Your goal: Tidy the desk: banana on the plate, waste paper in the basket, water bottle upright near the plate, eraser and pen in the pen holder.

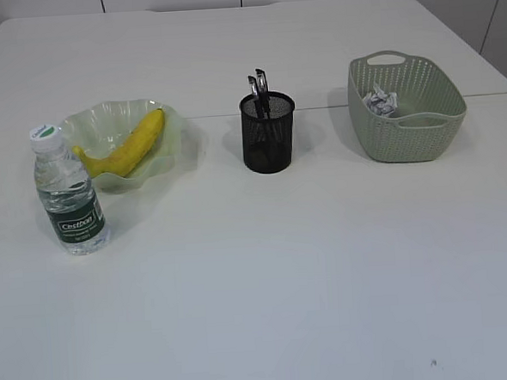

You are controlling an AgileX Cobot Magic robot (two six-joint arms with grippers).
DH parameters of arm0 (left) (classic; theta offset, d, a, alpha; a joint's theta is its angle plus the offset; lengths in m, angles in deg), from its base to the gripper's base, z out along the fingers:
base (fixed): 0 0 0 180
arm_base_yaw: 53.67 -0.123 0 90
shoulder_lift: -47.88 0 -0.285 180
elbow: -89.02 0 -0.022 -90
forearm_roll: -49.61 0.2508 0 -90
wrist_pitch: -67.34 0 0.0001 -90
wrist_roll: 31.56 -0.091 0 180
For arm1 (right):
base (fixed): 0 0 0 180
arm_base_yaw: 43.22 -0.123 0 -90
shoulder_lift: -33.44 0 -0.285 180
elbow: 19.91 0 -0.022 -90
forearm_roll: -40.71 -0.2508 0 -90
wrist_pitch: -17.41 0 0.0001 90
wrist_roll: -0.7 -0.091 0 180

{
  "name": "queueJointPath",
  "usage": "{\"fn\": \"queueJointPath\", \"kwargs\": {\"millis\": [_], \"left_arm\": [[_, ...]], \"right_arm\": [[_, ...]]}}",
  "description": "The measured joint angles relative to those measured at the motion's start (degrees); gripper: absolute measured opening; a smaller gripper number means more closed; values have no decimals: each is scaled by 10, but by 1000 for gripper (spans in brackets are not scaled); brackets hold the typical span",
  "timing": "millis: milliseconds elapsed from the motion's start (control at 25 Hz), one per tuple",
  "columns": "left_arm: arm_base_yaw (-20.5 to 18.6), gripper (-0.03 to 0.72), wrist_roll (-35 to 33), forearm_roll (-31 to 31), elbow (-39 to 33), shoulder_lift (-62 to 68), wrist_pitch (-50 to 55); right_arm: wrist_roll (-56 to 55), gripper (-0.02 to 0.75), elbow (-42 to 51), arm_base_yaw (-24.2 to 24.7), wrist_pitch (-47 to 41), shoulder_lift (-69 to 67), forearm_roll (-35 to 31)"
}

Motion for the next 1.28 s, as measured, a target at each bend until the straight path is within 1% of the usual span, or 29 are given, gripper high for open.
{"fn": "queueJointPath", "kwargs": {"millis": [280, 360, 1280], "left_arm": [[-70, 215, 0, 0, 0, 0, 0], [-83, 215, 0, 0, 0, 0, 0], [-87, 215, 0, 0, 0, 0, 1]], "right_arm": [[0, -12, 0, 0, 0, 0, 0], [0, -12, 0, 0, 0, 0, 0], [0, -12, 0, 0, 0, 0, 0]]}}
